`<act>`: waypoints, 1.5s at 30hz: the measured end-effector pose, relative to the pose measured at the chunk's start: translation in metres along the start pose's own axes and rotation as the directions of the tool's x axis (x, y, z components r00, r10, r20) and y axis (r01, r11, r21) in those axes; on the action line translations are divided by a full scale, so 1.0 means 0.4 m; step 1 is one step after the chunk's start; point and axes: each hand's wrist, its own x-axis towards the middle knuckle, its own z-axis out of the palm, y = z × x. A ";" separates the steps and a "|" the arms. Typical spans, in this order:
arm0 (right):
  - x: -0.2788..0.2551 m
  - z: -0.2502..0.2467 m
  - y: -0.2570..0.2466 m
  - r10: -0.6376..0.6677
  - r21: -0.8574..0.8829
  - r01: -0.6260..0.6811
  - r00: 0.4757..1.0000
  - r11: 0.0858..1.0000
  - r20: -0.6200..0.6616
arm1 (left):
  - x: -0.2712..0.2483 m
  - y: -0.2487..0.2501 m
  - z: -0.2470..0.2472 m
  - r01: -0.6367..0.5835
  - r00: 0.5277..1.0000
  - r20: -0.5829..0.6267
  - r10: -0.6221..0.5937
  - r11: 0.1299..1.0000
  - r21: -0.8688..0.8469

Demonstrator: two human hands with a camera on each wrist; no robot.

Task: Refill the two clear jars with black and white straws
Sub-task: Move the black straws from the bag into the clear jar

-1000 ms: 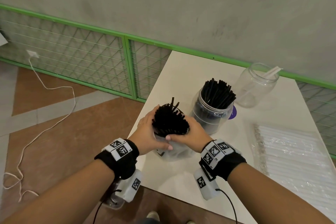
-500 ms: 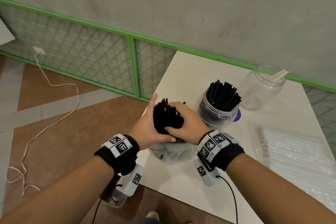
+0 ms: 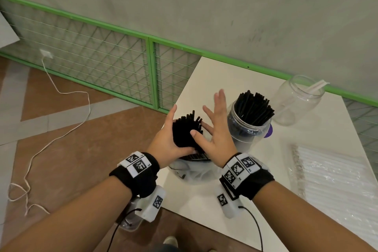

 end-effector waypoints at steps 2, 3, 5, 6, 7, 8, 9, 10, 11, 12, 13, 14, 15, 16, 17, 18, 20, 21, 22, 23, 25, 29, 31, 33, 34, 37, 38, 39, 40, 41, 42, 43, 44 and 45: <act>-0.019 0.001 0.012 0.233 0.208 -0.224 0.972 0.952 -0.017 | -0.001 -0.002 0.000 -0.005 1.000 -0.012 0.005 1.000 0.031; -0.029 -0.001 0.023 0.324 0.239 -0.317 0.946 0.918 0.013 | -0.001 -0.001 0.000 -0.008 1.000 -0.020 0.009 0.999 0.046; -0.049 -0.008 0.039 0.405 0.170 -0.422 0.906 0.891 0.123 | -0.002 0.003 0.001 -0.021 1.000 -0.019 0.023 0.998 0.063; -0.057 -0.011 0.040 0.405 0.124 -0.430 0.895 0.894 0.184 | -0.002 0.003 0.001 -0.027 1.000 -0.014 0.028 0.997 0.069; -0.063 -0.013 0.037 0.379 0.107 -0.412 0.895 0.905 0.234 | -0.001 0.002 0.002 -0.029 0.999 -0.011 0.030 0.997 0.077; -0.067 -0.016 0.029 0.338 0.106 -0.377 0.901 0.920 0.273 | -0.001 0.002 0.002 -0.033 0.999 -0.010 0.034 0.996 0.085; -0.067 -0.018 0.021 0.316 0.098 -0.358 0.902 0.929 0.294 | 0.001 0.000 0.002 -0.035 0.999 -0.012 0.036 0.995 0.093; -0.065 -0.021 0.015 0.322 0.081 -0.359 0.900 0.930 0.295 | 0.003 0.000 0.001 -0.036 0.999 -0.015 0.038 0.994 0.100; -0.066 -0.029 0.019 0.346 0.062 -0.378 0.894 0.924 0.283 | 0.005 0.000 0.001 -0.036 0.999 -0.018 0.038 0.994 0.108; -0.067 -0.039 0.027 0.372 0.042 -0.397 0.886 0.917 0.276 | 0.006 -0.001 -0.002 -0.037 0.999 -0.021 0.040 0.992 0.120; -0.071 -0.051 0.036 0.386 0.030 -0.410 0.878 0.912 0.283 | 0.008 0.000 -0.004 -0.040 0.999 -0.022 0.043 0.990 0.132; -0.077 -0.061 0.042 0.389 0.024 -0.414 0.870 0.910 0.302 | 0.009 -0.001 -0.007 -0.042 0.999 -0.021 0.045 0.989 0.141; -0.085 -0.065 0.047 0.389 -0.002 -0.411 0.861 0.912 0.328 | 0.010 -0.004 -0.010 -0.042 0.999 -0.018 0.045 0.989 0.143; -0.093 -0.065 0.048 0.386 -0.047 -0.395 0.853 0.917 0.352 | 0.011 -0.006 -0.011 -0.045 0.999 -0.015 0.047 0.989 0.142; -0.097 -0.061 0.052 0.384 -0.096 -0.375 0.851 0.922 0.360 | 0.012 -0.009 -0.011 -0.047 0.999 -0.013 0.049 0.989 0.141; -0.096 -0.054 0.057 0.374 -0.126 -0.353 0.858 0.927 0.352 | 0.013 -0.010 -0.009 -0.049 0.999 -0.008 0.050 0.989 0.142; -0.085 -0.036 0.067 0.340 -0.136 -0.313 0.890 0.940 0.304 | 0.010 -0.001 -0.004 -0.039 0.999 0.010 0.038 0.992 0.120; -0.075 -0.027 0.066 0.324 -0.130 -0.299 0.907 0.945 0.268 | 0.007 0.005 -0.003 -0.023 0.999 0.027 0.021 0.996 0.084; -0.067 -0.020 0.064 0.314 -0.113 -0.295 0.922 0.949 0.228 | 0.002 0.013 -0.002 -0.005 0.999 0.054 0.004 1.000 0.029; -0.059 -0.015 0.062 0.309 -0.090 -0.297 0.932 0.951 0.189 | -0.002 0.019 -0.003 0.015 0.996 0.090 -0.012 0.999 -0.033; -0.048 -0.005 0.063 0.310 -0.067 -0.304 0.942 0.950 0.130 | -0.009 0.022 -0.007 0.045 0.985 0.168 -0.029 0.995 -0.093; -0.020 0.003 0.066 0.306 -0.136 -0.293 0.948 0.946 0.088 | -0.014 0.008 -0.014 0.034 0.966 0.256 -0.041 0.999 0.031; -0.008 0.000 0.064 0.295 -0.160 -0.277 0.949 0.948 0.107 | -0.017 0.006 -0.012 0.033 0.973 0.226 -0.040 0.999 0.037; 0.000 -0.004 0.059 0.276 -0.182 -0.250 0.952 0.951 0.133 | -0.017 0.005 -0.009 0.039 0.988 0.150 -0.036 0.999 -0.022; 0.003 -0.005 0.057 0.268 -0.201 -0.236 0.952 0.951 0.150 | -0.016 0.003 -0.008 0.036 0.994 0.108 -0.032 0.999 -0.039; 0.007 -0.009 0.051 0.269 -0.228 -0.224 0.944 0.948 0.192 | -0.013 0.002 -0.005 0.021 0.999 0.025 -0.021 1.000 0.000; 0.008 -0.014 0.049 0.276 -0.220 -0.234 0.943 0.947 0.186 | -0.013 0.002 -0.004 0.014 1.000 0.007 -0.015 1.000 0.017; 0.010 -0.020 0.045 0.286 -0.197 -0.252 0.943 0.947 0.170 | -0.012 -0.001 -0.003 0.008 1.000 -0.015 -0.008 0.999 0.032; 0.011 -0.029 0.041 0.298 -0.161 -0.274 0.943 0.948 0.149 | -0.012 -0.003 -0.002 0.001 0.999 -0.039 0.001 0.999 0.044; 0.013 -0.038 0.036 0.308 -0.118 -0.294 0.942 0.948 0.130 | -0.011 -0.007 -0.001 -0.005 0.998 -0.062 0.008 0.999 0.049; 0.015 -0.048 0.030 0.318 -0.076 -0.311 0.942 0.947 0.110 | -0.010 -0.012 0.000 -0.008 0.997 -0.081 0.011 0.999 0.048; 0.017 -0.058 0.024 0.324 -0.033 -0.323 0.942 0.946 0.087 | -0.008 -0.016 0.000 -0.006 0.996 -0.093 0.010 0.999 0.044; 0.019 -0.066 0.020 0.327 0.010 -0.329 0.943 0.944 0.060 | -0.006 -0.019 0.000 -0.003 0.995 -0.099 0.006 0.999 0.037; 0.018 -0.074 0.013 0.328 0.049 -0.329 0.944 0.943 0.031 | -0.005 -0.022 0.001 0.000 0.995 -0.103 0.003 1.000 0.032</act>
